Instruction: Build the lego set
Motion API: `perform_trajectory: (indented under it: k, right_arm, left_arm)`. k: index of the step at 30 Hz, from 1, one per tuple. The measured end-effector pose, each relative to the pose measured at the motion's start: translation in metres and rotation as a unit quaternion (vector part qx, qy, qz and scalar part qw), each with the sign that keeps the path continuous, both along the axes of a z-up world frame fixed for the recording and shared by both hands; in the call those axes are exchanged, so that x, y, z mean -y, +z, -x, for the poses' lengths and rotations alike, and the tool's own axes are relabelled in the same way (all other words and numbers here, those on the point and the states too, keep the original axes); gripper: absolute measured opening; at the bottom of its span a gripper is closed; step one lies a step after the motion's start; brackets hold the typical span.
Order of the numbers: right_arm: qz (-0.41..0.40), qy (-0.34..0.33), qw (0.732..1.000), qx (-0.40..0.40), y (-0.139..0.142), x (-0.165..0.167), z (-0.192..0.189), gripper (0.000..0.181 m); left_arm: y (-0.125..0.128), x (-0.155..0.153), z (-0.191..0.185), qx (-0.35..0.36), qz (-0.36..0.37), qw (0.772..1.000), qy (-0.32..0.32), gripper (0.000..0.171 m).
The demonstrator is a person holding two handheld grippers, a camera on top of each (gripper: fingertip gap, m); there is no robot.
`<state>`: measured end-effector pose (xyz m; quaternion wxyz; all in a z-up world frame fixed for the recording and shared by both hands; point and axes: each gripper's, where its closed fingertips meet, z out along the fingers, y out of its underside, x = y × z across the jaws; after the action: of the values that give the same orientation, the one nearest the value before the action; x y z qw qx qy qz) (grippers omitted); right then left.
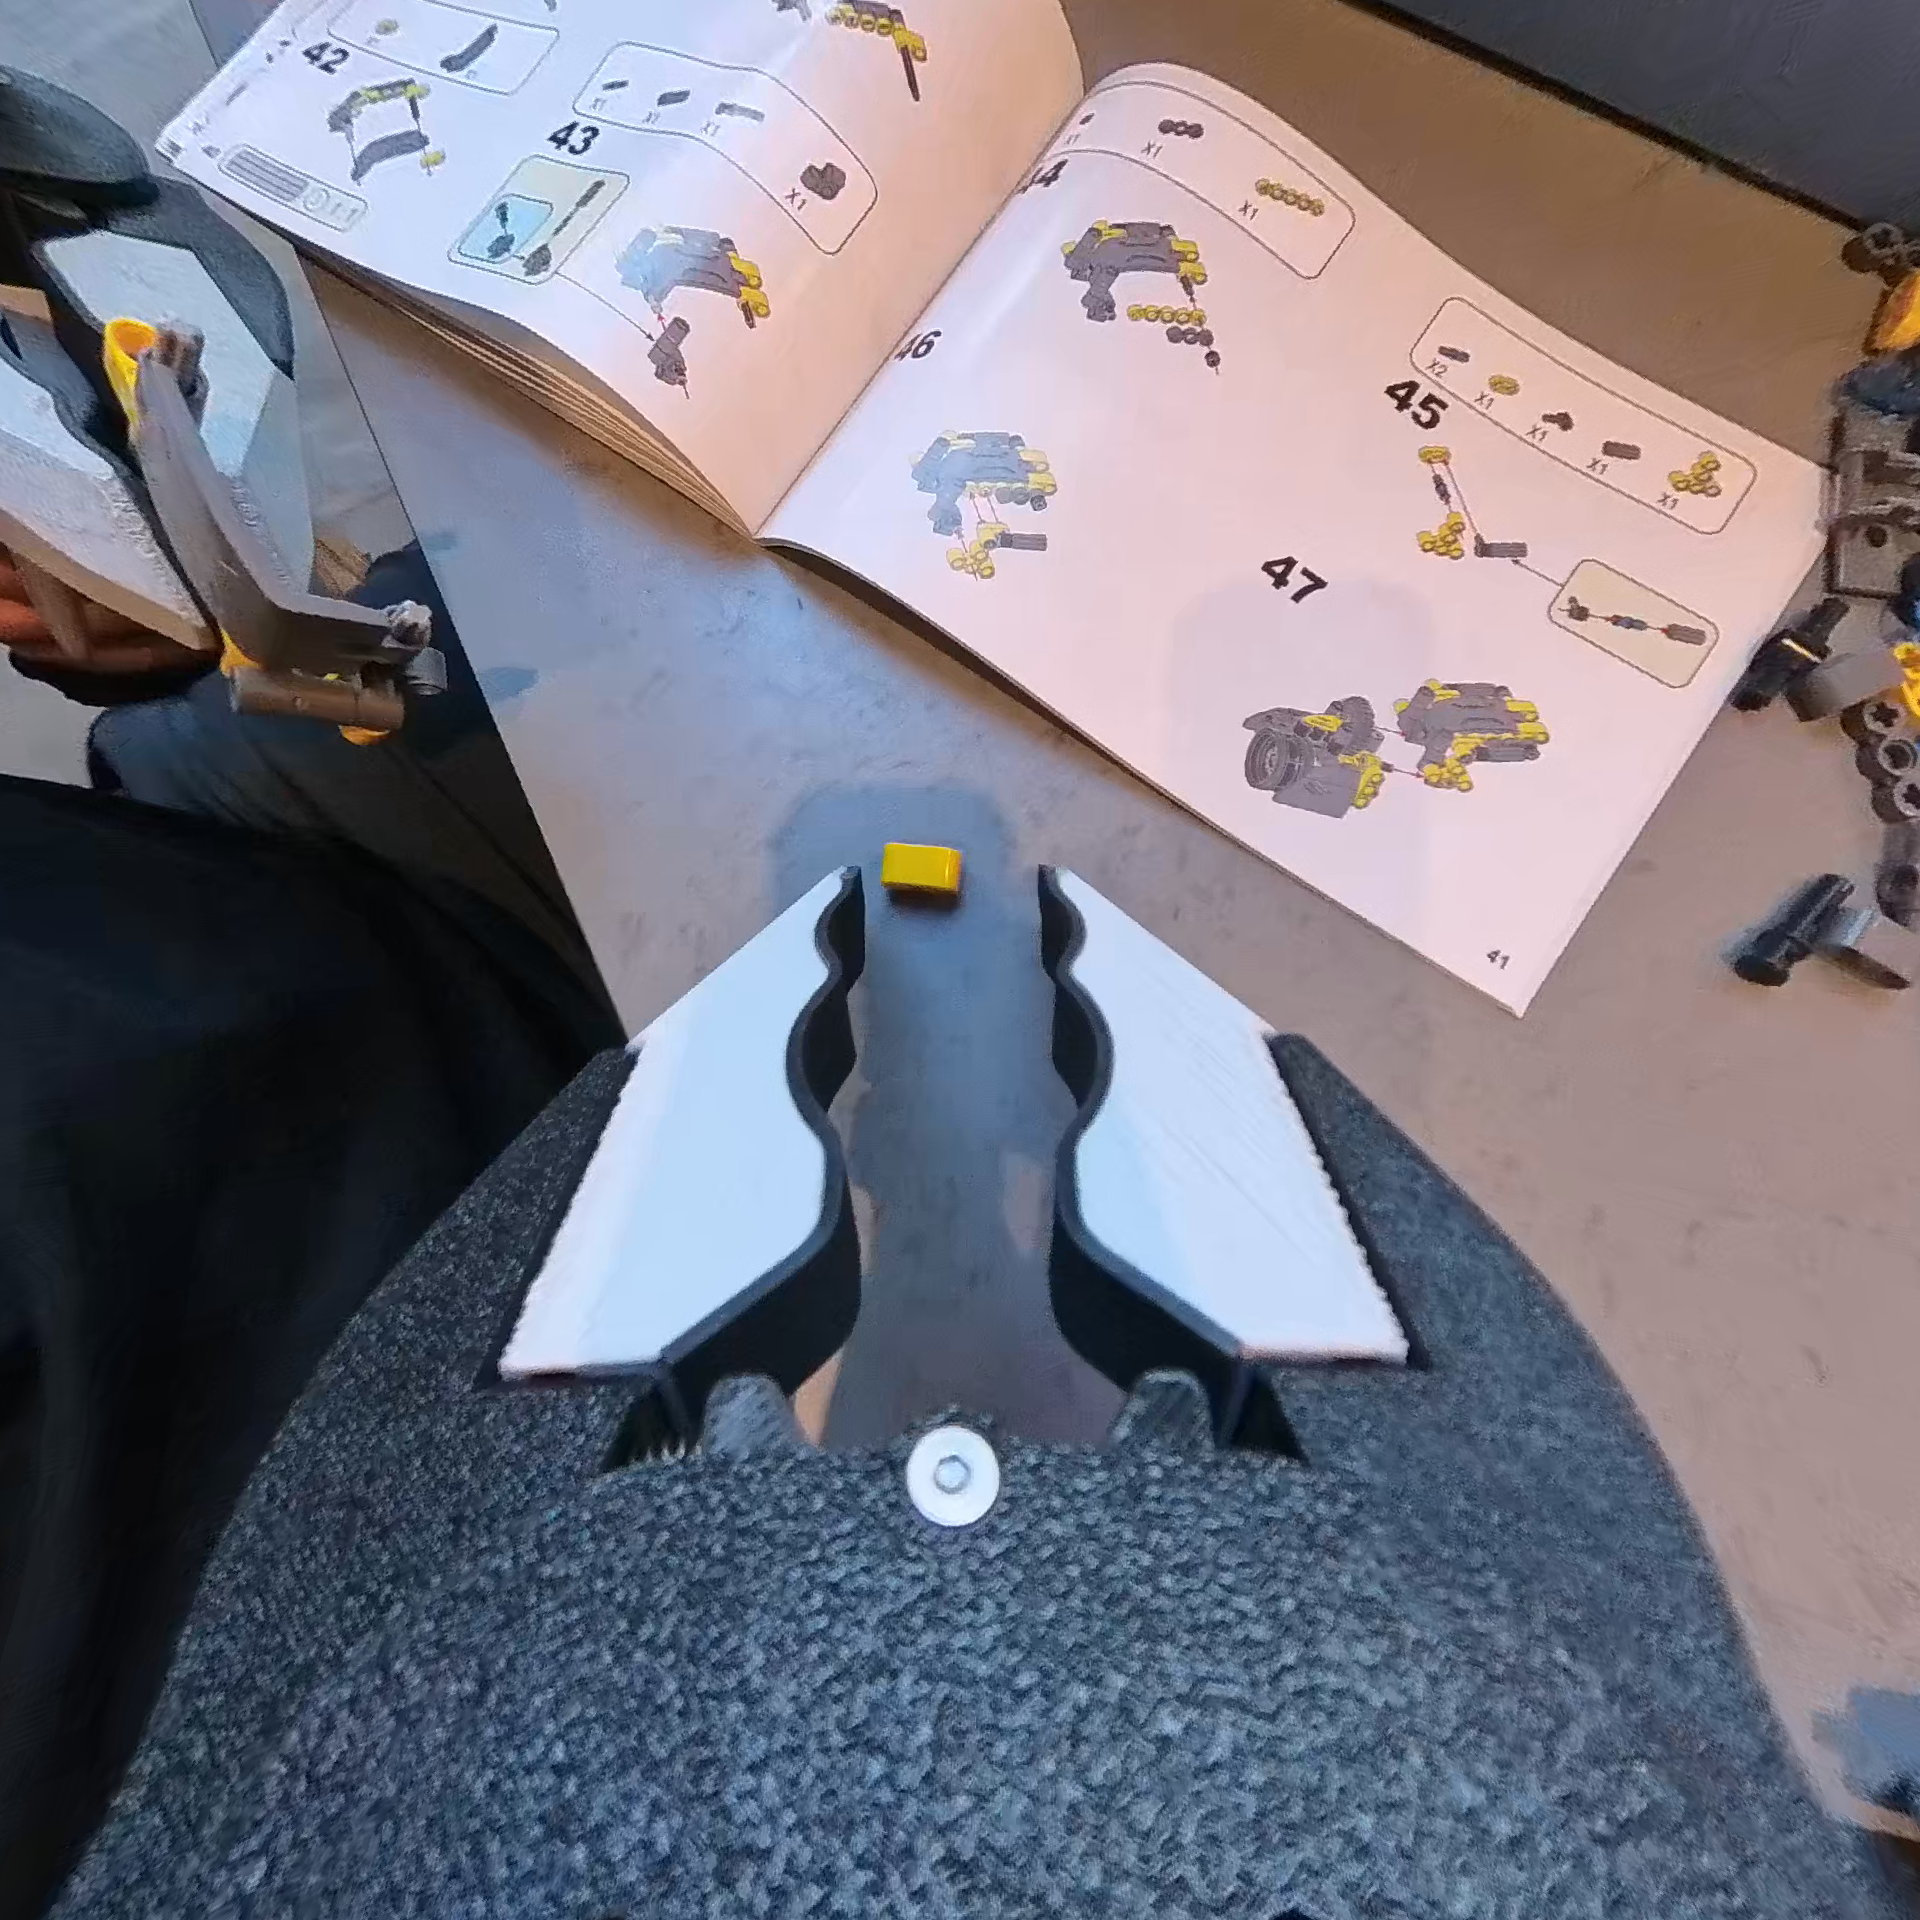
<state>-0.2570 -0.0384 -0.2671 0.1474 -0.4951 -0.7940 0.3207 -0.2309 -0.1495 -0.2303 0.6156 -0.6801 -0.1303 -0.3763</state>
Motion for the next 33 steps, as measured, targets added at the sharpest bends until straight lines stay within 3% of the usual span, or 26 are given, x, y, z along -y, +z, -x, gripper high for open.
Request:
perform_trajectory:
  k: [12, 33]
  right_arm:
    - [-0.013, 0.005, 1.000, 0.009, -0.0057, 0.0001, 0.0019, 0.038]
    - [-0.025, 0.034, 0.999, 0.012, -0.0060, 0.0045, -0.0024, 0.030]
  left_arm:
    - [-0.0001, 0.0001, -0.0015, 0.001, 0.002, 1.000, -0.004, 0.007]
    - [-0.0025, 0.0001, -0.0002, 0.003, 0.008, 1.000, -0.004, 0.006]
